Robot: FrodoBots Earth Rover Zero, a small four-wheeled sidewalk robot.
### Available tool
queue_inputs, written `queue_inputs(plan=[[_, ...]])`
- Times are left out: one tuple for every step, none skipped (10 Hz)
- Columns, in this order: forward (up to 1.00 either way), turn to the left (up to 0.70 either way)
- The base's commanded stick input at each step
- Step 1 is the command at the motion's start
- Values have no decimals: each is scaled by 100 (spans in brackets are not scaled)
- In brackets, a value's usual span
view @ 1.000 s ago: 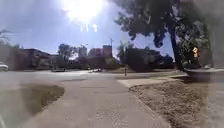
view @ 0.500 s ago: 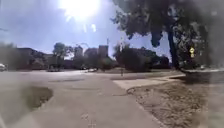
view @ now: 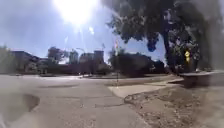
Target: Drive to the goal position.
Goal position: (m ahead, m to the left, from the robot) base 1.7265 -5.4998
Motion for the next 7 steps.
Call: queue_inputs(plan=[[69, -9], [69, -1], [69, 0], [69, 0], [69, 0], [69, 0], [69, 0]])
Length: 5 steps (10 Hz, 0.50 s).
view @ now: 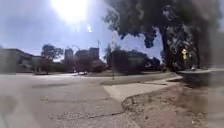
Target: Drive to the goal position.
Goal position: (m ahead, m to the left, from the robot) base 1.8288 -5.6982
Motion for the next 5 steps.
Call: queue_inputs(plan=[[69, 0], [69, 0], [69, 0], [69, 0], [69, 0]])
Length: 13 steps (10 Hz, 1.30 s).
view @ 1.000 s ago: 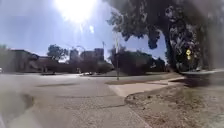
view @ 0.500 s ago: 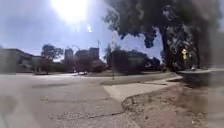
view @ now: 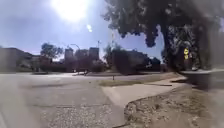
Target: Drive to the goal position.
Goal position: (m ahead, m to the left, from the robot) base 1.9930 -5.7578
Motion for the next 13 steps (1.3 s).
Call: queue_inputs(plan=[[69, 0], [75, 0], [84, 0], [84, 0], [84, 0], [84, 0], [84, 0], [84, 0], [84, 0], [84, 0], [84, -16], [84, -31], [84, -33]])
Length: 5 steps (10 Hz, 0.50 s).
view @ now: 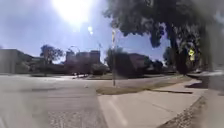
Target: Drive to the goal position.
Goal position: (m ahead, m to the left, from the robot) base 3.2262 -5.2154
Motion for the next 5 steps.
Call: queue_inputs(plan=[[84, -33], [84, -33], [84, -33], [84, -33], [84, -33]])
